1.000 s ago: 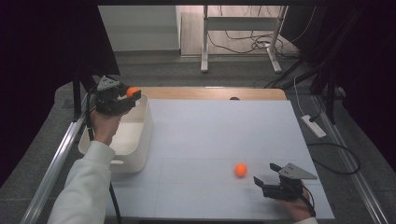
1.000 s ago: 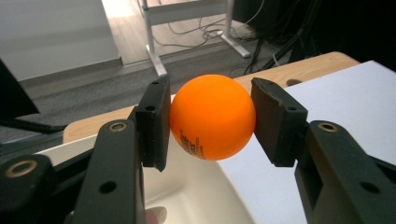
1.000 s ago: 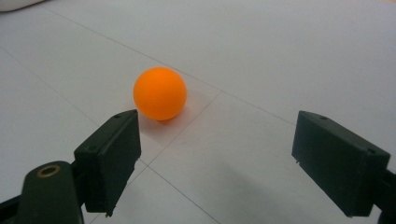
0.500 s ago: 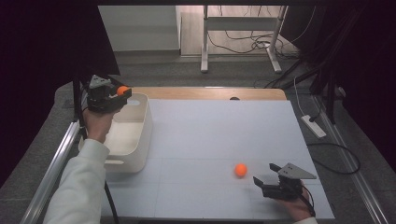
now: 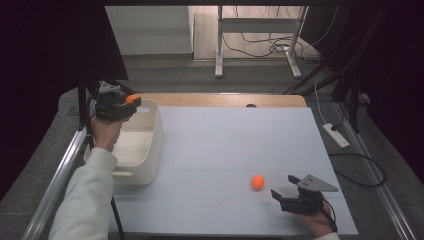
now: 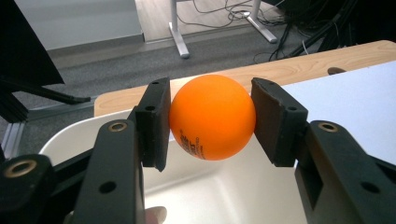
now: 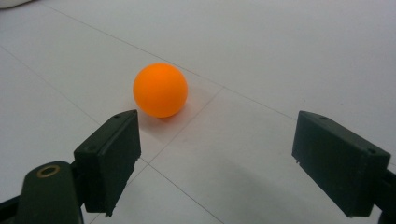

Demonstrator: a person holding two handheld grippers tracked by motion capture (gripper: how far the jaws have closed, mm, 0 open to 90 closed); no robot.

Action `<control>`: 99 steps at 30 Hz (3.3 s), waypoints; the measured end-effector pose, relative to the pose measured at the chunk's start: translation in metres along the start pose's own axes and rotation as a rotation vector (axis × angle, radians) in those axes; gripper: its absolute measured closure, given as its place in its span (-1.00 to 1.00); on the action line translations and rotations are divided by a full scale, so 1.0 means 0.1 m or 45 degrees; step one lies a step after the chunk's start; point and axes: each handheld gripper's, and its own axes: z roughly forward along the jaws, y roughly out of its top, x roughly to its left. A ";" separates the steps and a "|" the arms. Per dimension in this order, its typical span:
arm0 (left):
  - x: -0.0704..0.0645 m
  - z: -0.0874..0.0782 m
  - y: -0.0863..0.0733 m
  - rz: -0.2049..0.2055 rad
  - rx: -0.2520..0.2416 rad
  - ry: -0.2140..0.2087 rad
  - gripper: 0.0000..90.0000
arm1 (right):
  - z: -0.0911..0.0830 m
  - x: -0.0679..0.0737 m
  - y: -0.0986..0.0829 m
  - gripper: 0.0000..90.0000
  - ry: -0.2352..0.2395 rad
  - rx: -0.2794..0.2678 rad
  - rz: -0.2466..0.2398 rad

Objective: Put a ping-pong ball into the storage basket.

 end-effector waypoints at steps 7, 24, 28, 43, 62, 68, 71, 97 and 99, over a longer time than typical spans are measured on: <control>0.02 0.09 -0.03 -0.001 0.063 0.014 0.12 | 0.00 -0.01 -0.01 -0.66 -0.001 0.002 0.002; 0.09 0.26 -0.14 -0.044 0.230 0.002 0.12 | 0.00 0.00 0.00 -0.65 0.000 0.003 -0.002; 0.06 0.30 -0.16 -0.038 0.258 -0.003 0.12 | 0.00 0.00 0.00 -0.65 0.001 0.004 -0.005; 0.04 0.28 -0.14 -0.015 0.237 -0.013 0.11 | 0.00 0.00 -0.01 -0.65 0.001 0.010 -0.007; -0.16 0.00 -0.08 0.009 0.028 -0.225 -0.44 | 0.02 -0.01 0.01 -0.65 0.000 -0.001 -0.001; -0.25 -0.08 -0.05 0.009 -0.020 -0.292 -0.52 | 0.05 -0.01 0.03 -0.65 0.016 -0.006 -0.001; -0.32 -0.17 -0.04 0.000 -0.066 -0.335 -0.58 | 0.06 -0.03 0.04 -0.65 0.015 -0.007 -0.002; -0.87 -0.32 -0.07 0.074 -0.170 -0.585 -0.67 | 0.04 -0.03 0.01 -0.65 0.006 -0.002 -0.016; -0.89 -0.31 -0.07 0.080 -0.164 -0.587 -0.67 | 0.04 -0.03 0.01 -0.65 0.005 -0.003 -0.015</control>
